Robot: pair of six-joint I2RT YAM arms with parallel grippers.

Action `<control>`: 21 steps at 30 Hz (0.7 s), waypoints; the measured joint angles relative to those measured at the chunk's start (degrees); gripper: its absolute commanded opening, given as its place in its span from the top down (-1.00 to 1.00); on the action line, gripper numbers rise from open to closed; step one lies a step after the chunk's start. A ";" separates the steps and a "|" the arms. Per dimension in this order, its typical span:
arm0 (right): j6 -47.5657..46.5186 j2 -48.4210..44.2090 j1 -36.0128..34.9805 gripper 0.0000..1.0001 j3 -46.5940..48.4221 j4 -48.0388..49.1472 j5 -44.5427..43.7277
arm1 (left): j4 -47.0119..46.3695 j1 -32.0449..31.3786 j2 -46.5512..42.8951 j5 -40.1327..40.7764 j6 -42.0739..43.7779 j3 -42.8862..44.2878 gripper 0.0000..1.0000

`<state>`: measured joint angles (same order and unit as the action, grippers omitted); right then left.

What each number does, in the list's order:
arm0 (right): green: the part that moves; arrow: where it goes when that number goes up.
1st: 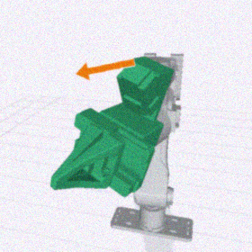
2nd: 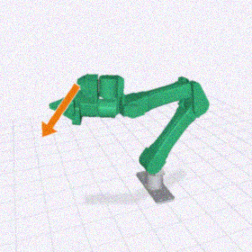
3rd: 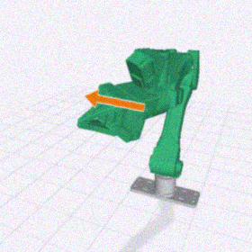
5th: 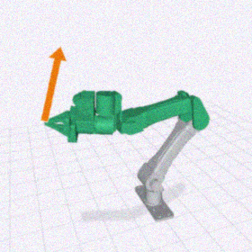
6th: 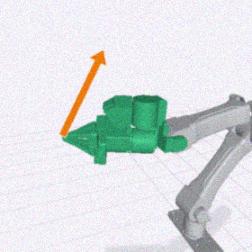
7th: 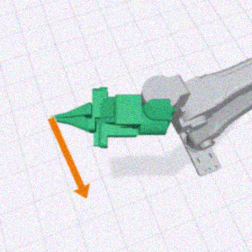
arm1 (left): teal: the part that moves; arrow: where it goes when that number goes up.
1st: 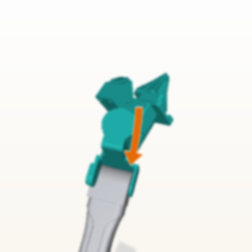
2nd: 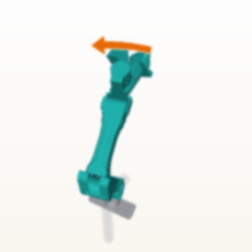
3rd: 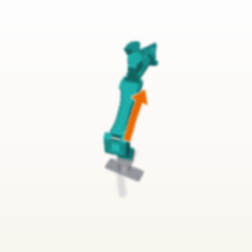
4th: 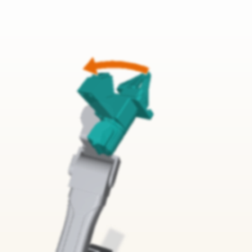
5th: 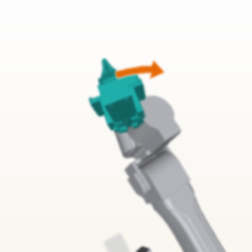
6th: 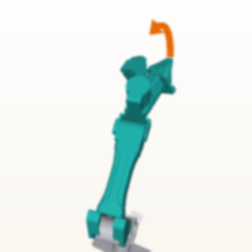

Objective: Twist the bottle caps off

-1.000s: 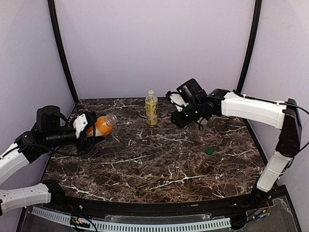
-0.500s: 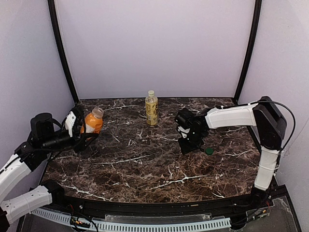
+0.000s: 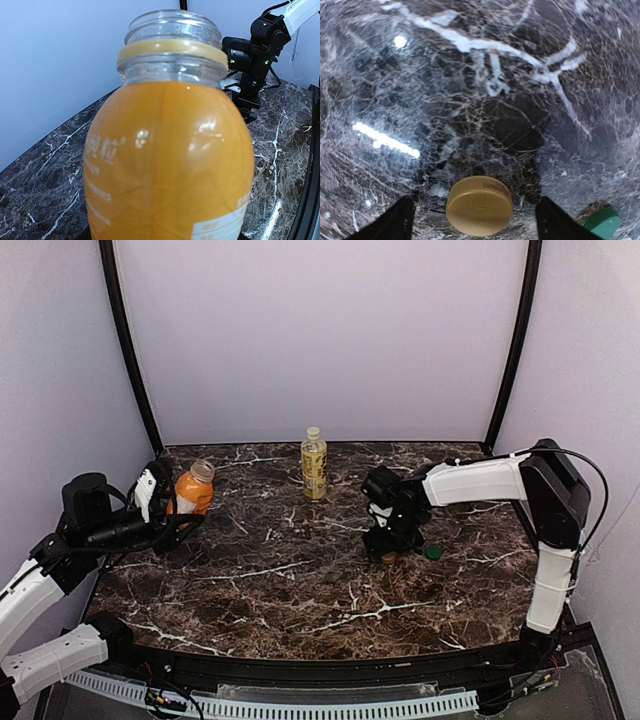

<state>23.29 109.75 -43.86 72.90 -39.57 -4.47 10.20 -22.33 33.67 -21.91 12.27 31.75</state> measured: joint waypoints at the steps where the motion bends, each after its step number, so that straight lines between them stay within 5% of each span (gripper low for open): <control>1: 0.02 0.00 0.00 -0.91 0.46 -0.48 0.00 | -0.11 0.00 0.00 -0.13 0.00 0.00 0.66; 11: -12.15 -4.72 -7.39 -0.88 19.26 -2.84 1.25 | -3.63 0.00 0.46 -9.18 -2.23 0.07 0.65; 17: -18.80 -17.81 -15.50 -0.90 16.33 25.44 20.74 | -9.90 0.00 1.84 -20.04 -6.69 1.36 0.65; 21: -18.05 -18.49 -16.06 -0.87 14.88 47.06 31.78 | -12.98 0.00 2.40 -24.61 -8.28 3.04 0.65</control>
<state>5.23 91.26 -59.92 87.79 7.49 27.31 -2.79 -22.33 36.07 -46.52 3.99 34.79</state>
